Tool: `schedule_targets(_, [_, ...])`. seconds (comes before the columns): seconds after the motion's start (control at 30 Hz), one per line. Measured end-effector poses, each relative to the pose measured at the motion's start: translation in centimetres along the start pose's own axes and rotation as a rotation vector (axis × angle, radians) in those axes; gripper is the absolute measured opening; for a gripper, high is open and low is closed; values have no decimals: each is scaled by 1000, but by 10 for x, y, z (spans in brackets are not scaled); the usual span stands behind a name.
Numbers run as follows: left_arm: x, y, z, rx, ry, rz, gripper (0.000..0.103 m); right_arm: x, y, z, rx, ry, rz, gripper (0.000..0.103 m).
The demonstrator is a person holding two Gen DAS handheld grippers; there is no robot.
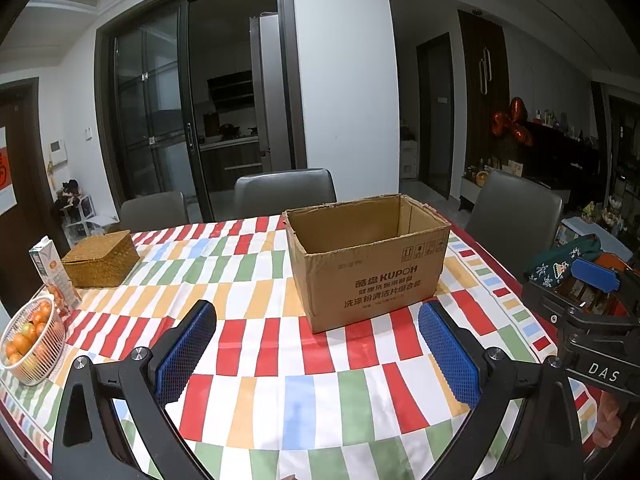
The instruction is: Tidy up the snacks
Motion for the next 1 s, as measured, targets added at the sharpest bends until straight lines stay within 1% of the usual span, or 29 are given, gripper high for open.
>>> schedule_targets(1.0, [2,0,0,-7,-1,0,103,-1,1,3,9,0,-1,88])
Point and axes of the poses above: each gripper's, at about its wrist camera, not at the fingertips, and z roughly against the way its jaws point, x to its left, y to its underside, the point moved 3 cm from there along -z, roughly the way its jaws point, and after that the axes turned 7 degrees about -y, right-handed, at the moved point
